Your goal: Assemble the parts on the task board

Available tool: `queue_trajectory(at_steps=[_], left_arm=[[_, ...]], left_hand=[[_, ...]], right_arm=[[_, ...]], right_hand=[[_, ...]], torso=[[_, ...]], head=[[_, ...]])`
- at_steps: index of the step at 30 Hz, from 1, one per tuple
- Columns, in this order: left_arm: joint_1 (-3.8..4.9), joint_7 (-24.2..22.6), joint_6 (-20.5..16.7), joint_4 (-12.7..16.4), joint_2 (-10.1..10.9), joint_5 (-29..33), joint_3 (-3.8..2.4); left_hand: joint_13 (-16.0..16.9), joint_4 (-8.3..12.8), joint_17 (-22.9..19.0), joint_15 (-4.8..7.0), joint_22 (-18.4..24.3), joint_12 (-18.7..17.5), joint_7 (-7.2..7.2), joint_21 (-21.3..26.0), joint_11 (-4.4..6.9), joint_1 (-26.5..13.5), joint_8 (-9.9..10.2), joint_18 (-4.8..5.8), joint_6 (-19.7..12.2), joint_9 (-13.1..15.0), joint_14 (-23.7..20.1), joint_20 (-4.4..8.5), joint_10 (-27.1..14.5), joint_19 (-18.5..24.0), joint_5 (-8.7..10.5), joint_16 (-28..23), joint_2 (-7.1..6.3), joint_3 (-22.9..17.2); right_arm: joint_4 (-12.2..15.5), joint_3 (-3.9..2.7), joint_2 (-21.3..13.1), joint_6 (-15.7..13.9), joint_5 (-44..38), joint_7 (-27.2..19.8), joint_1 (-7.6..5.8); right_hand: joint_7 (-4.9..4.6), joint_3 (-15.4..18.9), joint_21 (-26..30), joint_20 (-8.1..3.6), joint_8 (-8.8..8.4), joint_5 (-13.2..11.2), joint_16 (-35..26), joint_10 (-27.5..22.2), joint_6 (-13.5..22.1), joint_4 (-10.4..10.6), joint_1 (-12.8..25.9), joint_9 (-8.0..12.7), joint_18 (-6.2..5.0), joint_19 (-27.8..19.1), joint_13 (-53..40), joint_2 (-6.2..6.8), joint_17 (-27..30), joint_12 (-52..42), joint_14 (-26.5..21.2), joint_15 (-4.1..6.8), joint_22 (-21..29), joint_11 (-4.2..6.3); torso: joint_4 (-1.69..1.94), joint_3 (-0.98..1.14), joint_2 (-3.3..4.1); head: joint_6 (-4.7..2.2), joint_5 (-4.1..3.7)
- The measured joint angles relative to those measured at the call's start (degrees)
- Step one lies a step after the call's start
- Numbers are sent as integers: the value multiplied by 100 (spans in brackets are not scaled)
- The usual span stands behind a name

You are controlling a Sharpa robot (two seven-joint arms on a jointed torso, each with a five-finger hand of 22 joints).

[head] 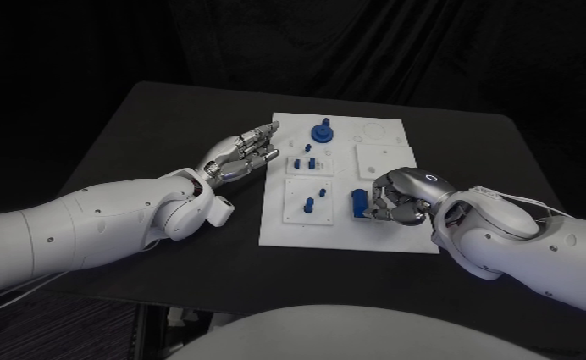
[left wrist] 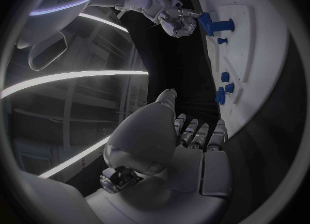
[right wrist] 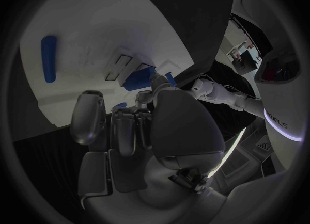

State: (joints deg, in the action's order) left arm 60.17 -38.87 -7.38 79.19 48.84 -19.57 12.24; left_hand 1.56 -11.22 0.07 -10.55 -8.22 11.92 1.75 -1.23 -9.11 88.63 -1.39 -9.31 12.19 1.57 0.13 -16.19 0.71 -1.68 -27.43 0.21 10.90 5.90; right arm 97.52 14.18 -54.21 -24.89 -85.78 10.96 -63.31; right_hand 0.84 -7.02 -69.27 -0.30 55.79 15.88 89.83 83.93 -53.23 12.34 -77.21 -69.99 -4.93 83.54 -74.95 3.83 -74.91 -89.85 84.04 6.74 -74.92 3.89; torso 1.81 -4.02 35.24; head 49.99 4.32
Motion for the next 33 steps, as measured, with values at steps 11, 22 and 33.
queue_trajectory(at_steps=[11,22,33], left_arm=[[0,0,16,-1,-3,0,0],[0,0,41,-4,-7,0,0],[-1,1,52,-2,4,0,0]], left_hand=[[0,16,2,0,0,0,0,0,-16,-23,0,0,0,0,0,0,17,0,0,0,23,-16],[0,16,3,0,0,0,20,0,-16,-23,0,0,21,5,0,0,16,0,0,0,23,-16],[0,0,1,0,0,0,72,0,-16,-23,0,0,32,4,0,0,16,0,0,0,23,-32]], right_arm=[[-23,3,64,33,-25,17,35],[-31,1,104,71,-109,53,49],[12,1,32,34,-140,49,52]], right_hand=[[-14,-24,0,0,18,1,0,0,-22,-84,-98,-12,0,0,1,-13,0,0,0,0,0,0],[4,-24,0,0,18,1,0,0,-39,-85,-98,-12,0,0,2,-13,0,0,0,0,1,0],[-33,-18,1,0,-108,1,0,0,57,-90,-97,80,0,0,2,-14,0,0,0,0,1,0]], torso=[[2,-1,1],[-1,-1,0],[-4,2,-2]], head=[[0,-5],[0,-5],[0,3]])
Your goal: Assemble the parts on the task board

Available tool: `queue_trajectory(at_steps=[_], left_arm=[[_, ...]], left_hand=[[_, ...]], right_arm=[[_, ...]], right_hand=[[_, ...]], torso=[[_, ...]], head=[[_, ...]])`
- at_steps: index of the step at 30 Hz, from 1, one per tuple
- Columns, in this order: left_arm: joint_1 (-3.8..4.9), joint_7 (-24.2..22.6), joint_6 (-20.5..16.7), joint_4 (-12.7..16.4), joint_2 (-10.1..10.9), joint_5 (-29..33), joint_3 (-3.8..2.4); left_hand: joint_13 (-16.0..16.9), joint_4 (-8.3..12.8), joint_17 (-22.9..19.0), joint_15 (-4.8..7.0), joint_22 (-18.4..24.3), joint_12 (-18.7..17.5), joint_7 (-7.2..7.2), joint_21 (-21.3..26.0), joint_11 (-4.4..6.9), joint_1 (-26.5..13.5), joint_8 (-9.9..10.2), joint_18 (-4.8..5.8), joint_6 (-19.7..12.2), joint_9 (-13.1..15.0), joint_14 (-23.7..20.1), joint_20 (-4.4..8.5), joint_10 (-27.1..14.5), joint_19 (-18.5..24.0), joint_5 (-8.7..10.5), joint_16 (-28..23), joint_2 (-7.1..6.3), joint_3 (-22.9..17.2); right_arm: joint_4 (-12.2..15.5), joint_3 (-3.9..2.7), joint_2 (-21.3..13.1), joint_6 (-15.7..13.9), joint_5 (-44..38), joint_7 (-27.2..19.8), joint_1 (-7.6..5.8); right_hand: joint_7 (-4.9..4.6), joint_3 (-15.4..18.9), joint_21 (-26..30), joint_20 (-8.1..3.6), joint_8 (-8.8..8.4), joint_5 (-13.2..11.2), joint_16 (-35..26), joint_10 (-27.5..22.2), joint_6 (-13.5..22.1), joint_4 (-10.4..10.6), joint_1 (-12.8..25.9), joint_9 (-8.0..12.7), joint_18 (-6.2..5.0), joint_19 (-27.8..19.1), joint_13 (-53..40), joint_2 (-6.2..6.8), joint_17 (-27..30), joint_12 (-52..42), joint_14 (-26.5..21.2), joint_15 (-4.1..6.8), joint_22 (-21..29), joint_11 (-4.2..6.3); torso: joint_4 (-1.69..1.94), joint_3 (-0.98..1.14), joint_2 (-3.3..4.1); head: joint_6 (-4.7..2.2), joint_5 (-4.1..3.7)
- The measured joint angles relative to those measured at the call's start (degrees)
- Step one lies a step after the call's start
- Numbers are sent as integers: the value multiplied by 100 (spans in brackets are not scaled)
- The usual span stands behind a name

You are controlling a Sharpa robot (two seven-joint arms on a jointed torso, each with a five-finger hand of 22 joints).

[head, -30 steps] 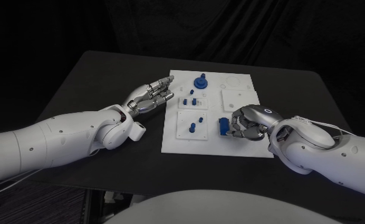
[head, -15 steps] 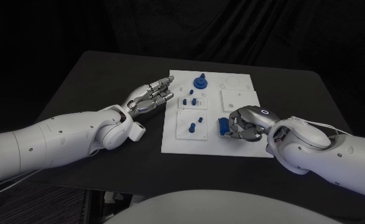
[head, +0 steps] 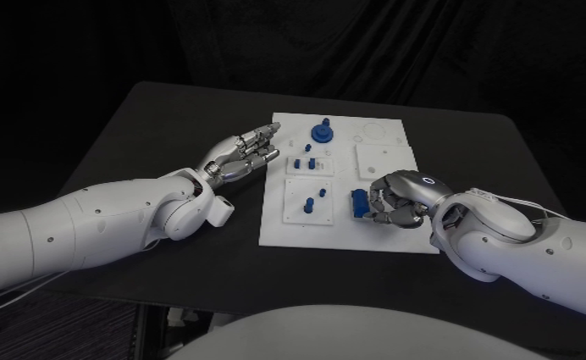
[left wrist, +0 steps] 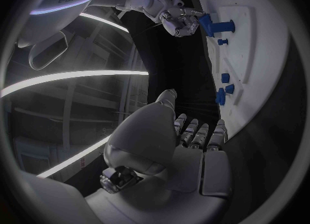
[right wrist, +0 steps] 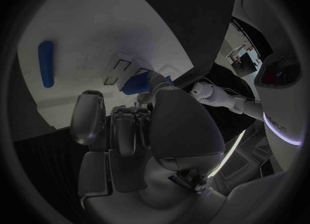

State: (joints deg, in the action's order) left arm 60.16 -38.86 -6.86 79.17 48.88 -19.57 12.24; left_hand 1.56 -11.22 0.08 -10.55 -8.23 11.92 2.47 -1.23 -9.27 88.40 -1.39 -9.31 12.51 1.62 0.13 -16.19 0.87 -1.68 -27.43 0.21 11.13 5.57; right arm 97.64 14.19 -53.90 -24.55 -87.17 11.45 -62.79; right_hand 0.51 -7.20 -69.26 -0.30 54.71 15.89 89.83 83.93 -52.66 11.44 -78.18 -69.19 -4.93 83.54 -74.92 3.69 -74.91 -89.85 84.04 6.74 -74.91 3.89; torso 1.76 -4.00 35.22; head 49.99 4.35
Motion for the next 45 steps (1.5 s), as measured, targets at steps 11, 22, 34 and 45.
queue_trajectory(at_steps=[11,22,34,45], left_arm=[[-1,0,8,3,16,0,0],[-3,0,18,1,21,0,0],[-5,2,34,1,19,0,0],[-7,3,46,3,15,0,0]], left_hand=[[0,0,-3,0,0,0,0,0,0,0,0,0,0,0,0,0,0,0,0,0,0,0],[0,18,-2,0,0,0,0,0,1,0,0,0,0,3,0,0,-1,0,0,0,0,-17],[0,17,0,0,0,0,0,0,2,0,0,0,0,3,0,0,-2,0,0,0,0,-17],[0,17,1,-21,0,0,41,0,3,0,0,0,0,3,-21,0,-3,0,0,0,0,-16]], right_arm=[[133,1,-123,-195,-12,-49,2],[145,0,-134,-407,-17,-94,2],[101,-9,-64,-400,-22,-109,2],[97,-19,-37,-401,-215,-106,-1]], right_hand=[[-111,23,0,20,-1380,0,0,-1,600,318,329,1048,0,20,1,-52,0,0,-12,-12,0,-43],[-100,-75,-24,20,-1490,0,0,-1,487,257,203,1248,-1,20,1,-107,0,0,-21,-21,1,-43],[-124,-230,-23,20,-1513,-2,0,0,421,-114,-189,1337,-1,20,1,17,0,0,-21,-21,1,-43],[-131,-287,5,41,-1528,-2,0,20,332,-270,-344,1346,-1,-1,2,114,0,0,-5,-37,-4,-63]], torso=[[2,0,-4],[-1,3,-4],[-2,2,-1],[9,-3,0]], head=[[0,-1],[0,-2],[0,11],[0,5]])
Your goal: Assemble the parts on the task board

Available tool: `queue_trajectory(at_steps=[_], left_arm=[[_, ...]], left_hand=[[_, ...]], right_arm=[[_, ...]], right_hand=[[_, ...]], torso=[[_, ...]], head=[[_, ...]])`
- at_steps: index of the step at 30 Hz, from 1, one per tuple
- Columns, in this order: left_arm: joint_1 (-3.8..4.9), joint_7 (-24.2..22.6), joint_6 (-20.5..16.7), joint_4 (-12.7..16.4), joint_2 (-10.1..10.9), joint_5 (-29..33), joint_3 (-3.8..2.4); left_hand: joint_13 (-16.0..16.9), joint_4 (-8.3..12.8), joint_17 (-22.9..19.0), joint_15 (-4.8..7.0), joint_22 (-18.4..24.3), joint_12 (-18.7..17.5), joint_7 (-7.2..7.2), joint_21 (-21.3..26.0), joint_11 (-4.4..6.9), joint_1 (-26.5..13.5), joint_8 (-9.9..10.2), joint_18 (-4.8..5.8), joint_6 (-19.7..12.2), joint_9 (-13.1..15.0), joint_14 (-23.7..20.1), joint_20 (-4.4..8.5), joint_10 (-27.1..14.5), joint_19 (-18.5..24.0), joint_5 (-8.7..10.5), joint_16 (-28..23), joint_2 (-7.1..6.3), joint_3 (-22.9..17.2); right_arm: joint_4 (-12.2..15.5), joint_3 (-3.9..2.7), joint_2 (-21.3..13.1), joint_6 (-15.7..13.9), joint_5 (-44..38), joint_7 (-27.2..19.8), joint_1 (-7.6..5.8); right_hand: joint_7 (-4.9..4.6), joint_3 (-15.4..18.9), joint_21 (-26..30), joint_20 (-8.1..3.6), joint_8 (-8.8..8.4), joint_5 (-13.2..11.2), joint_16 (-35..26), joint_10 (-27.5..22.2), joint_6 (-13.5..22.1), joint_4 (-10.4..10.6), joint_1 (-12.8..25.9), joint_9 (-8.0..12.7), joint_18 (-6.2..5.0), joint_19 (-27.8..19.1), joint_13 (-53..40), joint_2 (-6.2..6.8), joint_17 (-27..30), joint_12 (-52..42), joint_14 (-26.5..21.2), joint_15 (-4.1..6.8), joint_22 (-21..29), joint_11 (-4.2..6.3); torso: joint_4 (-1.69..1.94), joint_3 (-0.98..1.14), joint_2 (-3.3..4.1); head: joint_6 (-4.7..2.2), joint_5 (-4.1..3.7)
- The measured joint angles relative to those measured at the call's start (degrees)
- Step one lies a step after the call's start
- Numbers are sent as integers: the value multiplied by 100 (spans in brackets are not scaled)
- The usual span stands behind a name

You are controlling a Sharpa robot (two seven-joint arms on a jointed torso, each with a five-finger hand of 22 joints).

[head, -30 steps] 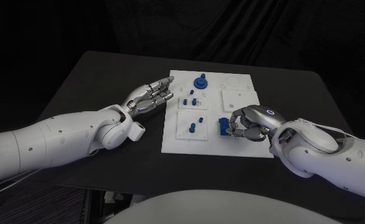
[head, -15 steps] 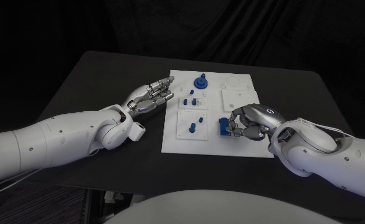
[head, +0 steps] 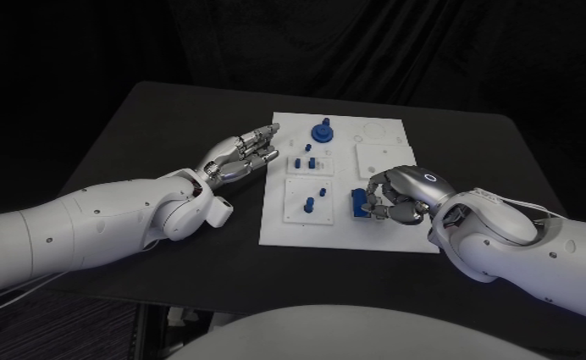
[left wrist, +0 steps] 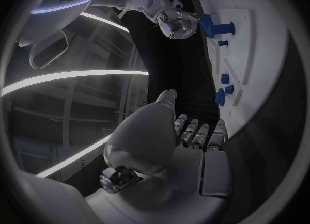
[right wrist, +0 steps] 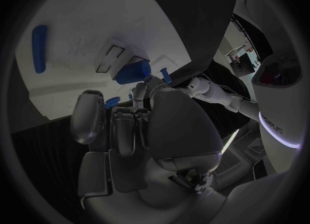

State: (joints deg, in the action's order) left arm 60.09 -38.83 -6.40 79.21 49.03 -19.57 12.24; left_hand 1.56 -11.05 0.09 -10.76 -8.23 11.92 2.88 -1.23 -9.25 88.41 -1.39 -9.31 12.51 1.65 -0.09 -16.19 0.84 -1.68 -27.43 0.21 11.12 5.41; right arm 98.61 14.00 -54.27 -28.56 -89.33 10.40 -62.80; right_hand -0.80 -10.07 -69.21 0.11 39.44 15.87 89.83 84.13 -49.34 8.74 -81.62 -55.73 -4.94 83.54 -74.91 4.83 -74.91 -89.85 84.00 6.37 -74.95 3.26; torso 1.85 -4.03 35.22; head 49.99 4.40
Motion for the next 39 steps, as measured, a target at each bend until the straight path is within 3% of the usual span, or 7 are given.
queue_trajectory(at_steps=[6,13,22,24,27,36,39], left_arm=[[0,0,7,2,2,0,0],[-1,1,14,2,1,0,0],[-1,2,22,2,-3,0,0],[-1,2,24,2,-3,0,0],[-2,2,25,2,0,0,0],[-3,2,26,5,11,0,0],[-4,2,26,5,18,0,0]], left_hand=[[0,3,0,0,0,0,21,0,0,0,0,0,21,1,0,0,0,0,0,0,0,-3],[0,48,0,0,7,23,185,0,0,-29,-26,0,143,15,0,0,0,0,0,0,29,-47],[0,47,-4,0,7,23,216,0,0,-29,-26,-1,173,21,0,0,0,0,0,0,29,-47],[0,47,-4,0,12,23,230,0,0,-29,-26,0,188,21,0,0,0,0,0,0,29,-47],[0,47,-4,0,13,23,236,0,0,-29,-26,0,193,20,0,0,0,0,0,0,29,-47],[0,47,-3,0,13,23,236,0,0,-29,-26,0,194,20,0,0,0,0,0,0,29,-47],[0,47,-3,0,13,23,236,0,0,-29,-26,0,193,20,0,0,0,0,0,0,29,-47]], right_arm=[[15,0,5,-6,-196,0,0],[23,1,7,-3,-389,0,0],[53,4,-30,-2,-507,-2,2],[57,6,-51,-5,-516,-6,4],[59,14,-89,-15,-505,-12,11],[124,19,-237,-188,-364,-66,17],[171,19,-298,-274,-272,-109,17]], right_hand=[[-9,-78,0,0,-12,-1,0,-21,-8,-13,-134,2,0,0,0,0,0,0,0,0,0,-21],[-30,-113,0,20,-15,-17,0,-21,-26,-1,-134,12,1,-20,0,0,0,0,0,0,1,-21],[-61,-209,0,20,-32,-22,0,-4,3,20,-131,63,0,-20,0,3,0,0,-3,-37,1,-38],[-91,-344,0,20,-177,-22,0,-19,35,57,-46,157,0,-20,0,88,0,0,-3,-37,1,-64],[-71,-428,0,62,-521,-21,0,-4,100,210,102,523,0,-19,0,180,0,0,-4,-76,2,-85],[-300,-341,-24,137,-1223,-20,0,-14,258,562,410,1270,1,14,1,355,0,0,-6,-159,2,-178],[-381,-258,-24,168,-1606,-20,0,-11,485,723,497,1648,1,-3,0,414,0,0,-14,-198,2,-236]], torso=[[-3,0,-2],[-7,0,-4],[-6,1,1],[-6,1,2],[-6,1,4],[-7,4,3],[-9,5,1]], head=[[0,20],[0,25],[0,20],[0,20],[0,20],[0,38],[0,43]])
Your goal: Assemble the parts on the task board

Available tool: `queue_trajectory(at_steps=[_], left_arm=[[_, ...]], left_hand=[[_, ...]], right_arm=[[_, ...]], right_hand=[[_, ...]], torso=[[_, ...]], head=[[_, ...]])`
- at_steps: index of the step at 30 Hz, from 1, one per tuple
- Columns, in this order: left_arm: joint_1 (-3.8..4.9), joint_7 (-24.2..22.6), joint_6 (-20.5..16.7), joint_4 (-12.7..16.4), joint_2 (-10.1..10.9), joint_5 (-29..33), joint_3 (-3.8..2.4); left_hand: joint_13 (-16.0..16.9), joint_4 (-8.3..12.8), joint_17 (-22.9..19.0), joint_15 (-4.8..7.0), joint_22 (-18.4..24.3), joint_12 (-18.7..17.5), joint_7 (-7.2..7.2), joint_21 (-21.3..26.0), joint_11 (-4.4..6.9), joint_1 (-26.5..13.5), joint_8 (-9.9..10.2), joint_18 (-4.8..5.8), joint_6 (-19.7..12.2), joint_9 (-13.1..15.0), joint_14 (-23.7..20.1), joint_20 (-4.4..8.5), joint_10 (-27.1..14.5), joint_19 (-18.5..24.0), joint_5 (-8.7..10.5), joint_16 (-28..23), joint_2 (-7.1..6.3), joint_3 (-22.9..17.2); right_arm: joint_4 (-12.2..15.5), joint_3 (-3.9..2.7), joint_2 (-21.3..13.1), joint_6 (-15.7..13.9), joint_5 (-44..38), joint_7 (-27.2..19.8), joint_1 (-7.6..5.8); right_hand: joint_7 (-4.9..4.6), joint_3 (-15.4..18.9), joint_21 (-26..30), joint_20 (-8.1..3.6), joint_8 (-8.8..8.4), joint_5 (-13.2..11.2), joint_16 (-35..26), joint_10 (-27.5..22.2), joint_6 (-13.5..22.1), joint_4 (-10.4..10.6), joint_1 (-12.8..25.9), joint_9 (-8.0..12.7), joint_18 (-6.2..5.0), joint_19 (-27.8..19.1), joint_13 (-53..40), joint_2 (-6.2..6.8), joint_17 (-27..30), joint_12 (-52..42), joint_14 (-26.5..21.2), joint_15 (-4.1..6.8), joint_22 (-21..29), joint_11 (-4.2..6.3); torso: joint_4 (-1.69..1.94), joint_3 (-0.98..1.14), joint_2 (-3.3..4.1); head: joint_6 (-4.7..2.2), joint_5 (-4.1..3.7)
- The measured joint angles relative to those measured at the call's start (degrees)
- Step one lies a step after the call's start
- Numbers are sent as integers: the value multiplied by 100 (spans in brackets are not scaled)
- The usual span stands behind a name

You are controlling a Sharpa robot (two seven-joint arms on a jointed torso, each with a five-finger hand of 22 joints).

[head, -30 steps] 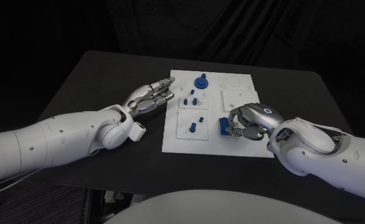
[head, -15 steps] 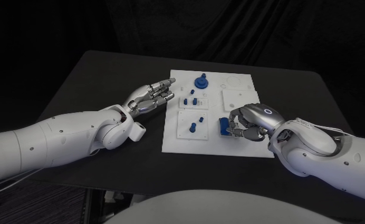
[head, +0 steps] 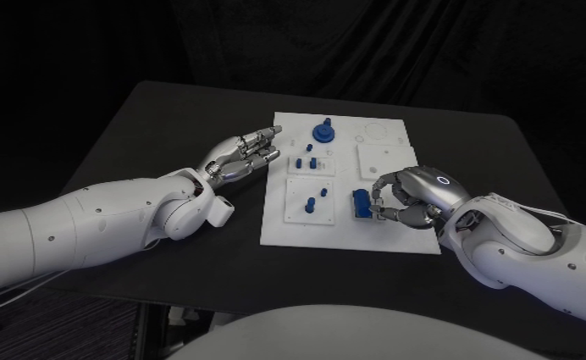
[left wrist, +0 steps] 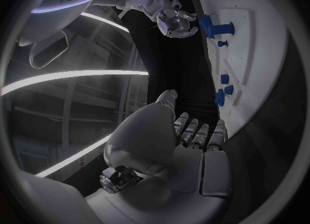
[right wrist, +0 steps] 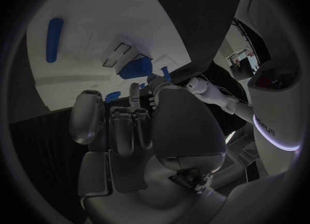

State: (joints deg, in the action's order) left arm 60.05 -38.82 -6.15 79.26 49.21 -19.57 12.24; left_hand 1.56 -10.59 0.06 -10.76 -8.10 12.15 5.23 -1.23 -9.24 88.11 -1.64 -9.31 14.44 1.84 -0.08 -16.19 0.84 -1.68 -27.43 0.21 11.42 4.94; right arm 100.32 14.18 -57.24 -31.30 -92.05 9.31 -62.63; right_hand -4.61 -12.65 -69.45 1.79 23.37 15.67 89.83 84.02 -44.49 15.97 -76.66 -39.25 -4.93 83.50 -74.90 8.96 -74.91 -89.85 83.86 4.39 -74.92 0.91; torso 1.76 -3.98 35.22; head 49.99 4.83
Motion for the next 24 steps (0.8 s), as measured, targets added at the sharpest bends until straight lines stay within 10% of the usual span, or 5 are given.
queue_trajectory(at_steps=[6,14,24], left_arm=[[0,-1,0,-2,2,0,0],[-1,-1,1,-7,-1,0,0],[-2,-1,4,-13,-7,0,0]], left_hand=[[0,0,1,0,0,0,0,0,0,0,0,0,0,0,0,0,0,0,0,0,0,0],[0,0,2,0,-1,0,0,0,0,0,0,0,0,-1,0,0,0,0,0,0,0,0],[0,16,3,0,9,0,0,0,0,0,0,0,0,-1,0,0,0,0,0,0,0,-16]], right_arm=[[56,-3,-61,-139,241,-104,0],[29,-3,-66,-179,525,-193,0],[-149,-3,57,109,681,-186,0]], right_hand=[[-99,214,0,47,-807,0,0,1,308,40,77,876,-1,-7,0,-15,0,0,19,-72,0,-82],[-151,443,119,89,-1474,0,0,-5,694,58,98,1707,-1,-48,-3,-37,0,0,5,-97,1,-117],[-255,516,163,122,-1723,27,0,-8,1189,71,97,2236,0,-55,-4,10,0,0,14,-150,1,-179]], torso=[[-2,-1,-3],[0,-1,-4],[1,-4,-5]], head=[[0,-4],[0,-12],[0,-14]])
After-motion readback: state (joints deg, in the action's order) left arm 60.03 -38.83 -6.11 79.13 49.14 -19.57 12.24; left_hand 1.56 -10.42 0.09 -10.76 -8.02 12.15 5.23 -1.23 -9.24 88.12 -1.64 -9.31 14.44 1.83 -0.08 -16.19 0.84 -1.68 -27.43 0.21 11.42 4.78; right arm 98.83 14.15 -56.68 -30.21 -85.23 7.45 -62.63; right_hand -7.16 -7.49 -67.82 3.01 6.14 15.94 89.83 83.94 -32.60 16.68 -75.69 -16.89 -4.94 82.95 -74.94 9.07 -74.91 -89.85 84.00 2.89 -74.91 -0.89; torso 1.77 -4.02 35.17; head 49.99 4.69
